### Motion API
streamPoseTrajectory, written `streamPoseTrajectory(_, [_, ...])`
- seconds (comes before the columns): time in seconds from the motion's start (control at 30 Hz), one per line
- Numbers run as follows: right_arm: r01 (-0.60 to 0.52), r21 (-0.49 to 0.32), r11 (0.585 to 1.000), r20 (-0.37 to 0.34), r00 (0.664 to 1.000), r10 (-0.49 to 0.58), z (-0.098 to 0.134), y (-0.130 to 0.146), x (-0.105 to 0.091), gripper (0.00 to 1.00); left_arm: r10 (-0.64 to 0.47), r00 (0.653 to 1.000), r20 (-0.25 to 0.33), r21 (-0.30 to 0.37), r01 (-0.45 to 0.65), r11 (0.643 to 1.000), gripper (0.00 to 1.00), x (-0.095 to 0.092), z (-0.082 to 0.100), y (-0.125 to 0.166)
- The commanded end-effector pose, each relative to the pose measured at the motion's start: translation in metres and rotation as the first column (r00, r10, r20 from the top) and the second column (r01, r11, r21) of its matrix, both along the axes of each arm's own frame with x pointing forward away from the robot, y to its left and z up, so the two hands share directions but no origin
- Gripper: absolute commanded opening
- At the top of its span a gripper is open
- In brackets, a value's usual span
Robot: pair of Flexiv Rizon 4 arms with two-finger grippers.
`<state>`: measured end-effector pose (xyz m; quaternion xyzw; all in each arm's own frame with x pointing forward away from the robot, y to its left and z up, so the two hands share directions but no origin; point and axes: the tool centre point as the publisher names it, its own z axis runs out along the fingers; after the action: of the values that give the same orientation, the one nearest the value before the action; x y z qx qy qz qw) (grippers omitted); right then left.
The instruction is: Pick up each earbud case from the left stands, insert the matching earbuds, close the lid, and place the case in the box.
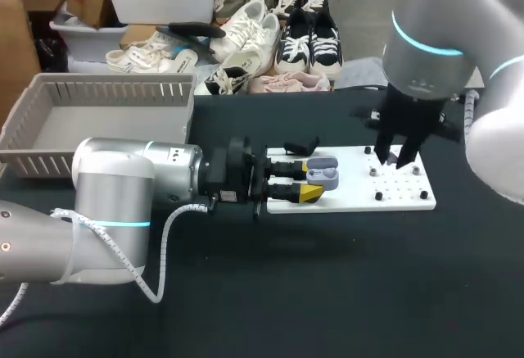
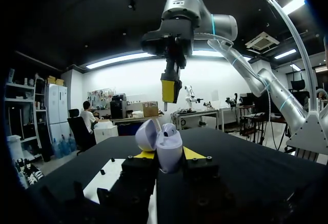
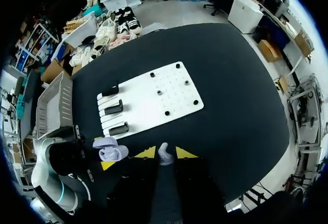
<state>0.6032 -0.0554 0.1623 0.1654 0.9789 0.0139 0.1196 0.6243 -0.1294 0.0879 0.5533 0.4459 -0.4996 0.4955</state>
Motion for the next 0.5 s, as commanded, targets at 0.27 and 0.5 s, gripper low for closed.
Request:
streamPoseTrajectory(0.27, [-0.104, -0.078, 0.992, -0.078, 0.992, 0.098, 0.02, 0.044, -0.011, 0.0, 0.003, 1.0, 0.001, 0.0, -0.003, 1.0, 0.0, 0.0, 0.0, 0.0])
streamPoseTrajectory(0.5, [-0.159, -0.095, 0.983, -0.104, 0.983, 0.149, 0.017, 0.068, -0.011, 0.0, 0.003, 1.0, 0.001, 0.0, -0.003, 1.0, 0.0, 0.0, 0.0, 0.0])
